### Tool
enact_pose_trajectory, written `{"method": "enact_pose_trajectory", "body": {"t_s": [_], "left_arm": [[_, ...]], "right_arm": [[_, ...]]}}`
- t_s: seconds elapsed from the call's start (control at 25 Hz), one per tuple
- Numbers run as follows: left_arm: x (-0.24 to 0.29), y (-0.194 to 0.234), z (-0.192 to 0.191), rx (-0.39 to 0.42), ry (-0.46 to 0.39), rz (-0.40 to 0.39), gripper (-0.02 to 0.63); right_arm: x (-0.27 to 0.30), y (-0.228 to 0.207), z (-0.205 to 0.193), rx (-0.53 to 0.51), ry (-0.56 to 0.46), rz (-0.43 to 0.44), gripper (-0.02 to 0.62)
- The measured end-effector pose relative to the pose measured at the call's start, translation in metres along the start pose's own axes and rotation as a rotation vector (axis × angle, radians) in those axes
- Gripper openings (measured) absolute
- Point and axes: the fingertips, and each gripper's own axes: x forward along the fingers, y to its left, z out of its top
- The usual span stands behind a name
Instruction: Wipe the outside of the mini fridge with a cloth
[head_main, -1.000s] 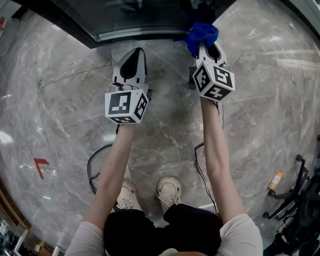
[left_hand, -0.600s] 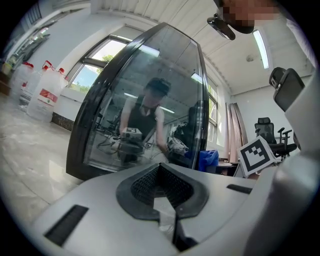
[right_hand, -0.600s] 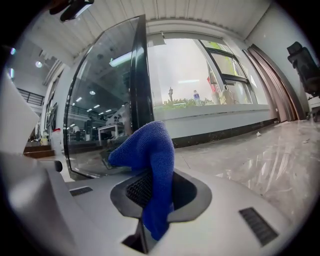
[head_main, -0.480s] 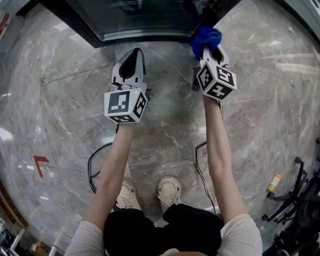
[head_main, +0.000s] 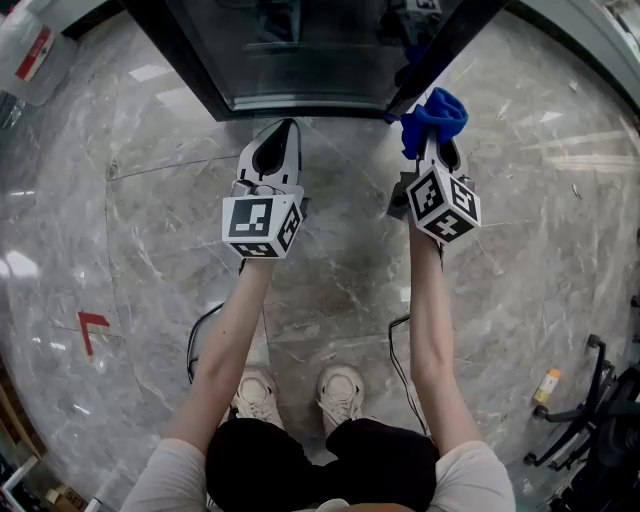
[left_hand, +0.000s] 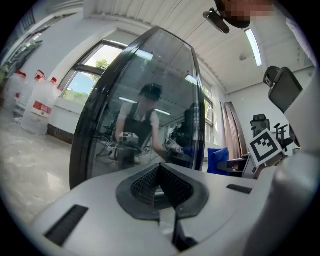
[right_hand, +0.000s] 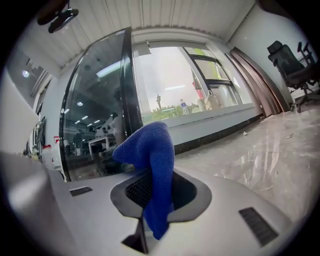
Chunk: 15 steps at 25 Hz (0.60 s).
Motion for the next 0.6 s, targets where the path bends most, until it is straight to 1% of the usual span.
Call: {"method": "enact_pose_trajectory", "body": {"t_s": [0.16, 0.28, 0.36, 0.52, 0.6], "left_arm": [[0.007, 0.007, 0.046, 0.002, -0.045, -0.024, 0.003], [0.007, 0.011, 0.083, 0.029, -0.065, -0.023, 0.003], [0.01, 0.009, 0.109, 0.039, -0.085, -0.036, 0.003], [0.014, -0.001, 0.157, -0.006, -0.094, -0.099, 0.003], [0.012, -0.006, 0.186, -0.002, -0.085, -0.093, 0.003]], "right_arm": [[-0.008, 0.036, 0.028, -0.014, -0.057, 0.01, 0.08], [-0.017, 0.071, 0.036, -0.003, -0.057, 0.022, 0.08], [-0.02, 0.1, 0.044, -0.014, -0.046, 0.06, 0.08], [-0.028, 0.16, 0.072, -0.072, -0.005, 0.161, 0.08], [-0.035, 0.18, 0.098, -0.073, 0.02, 0.184, 0.08]]}}
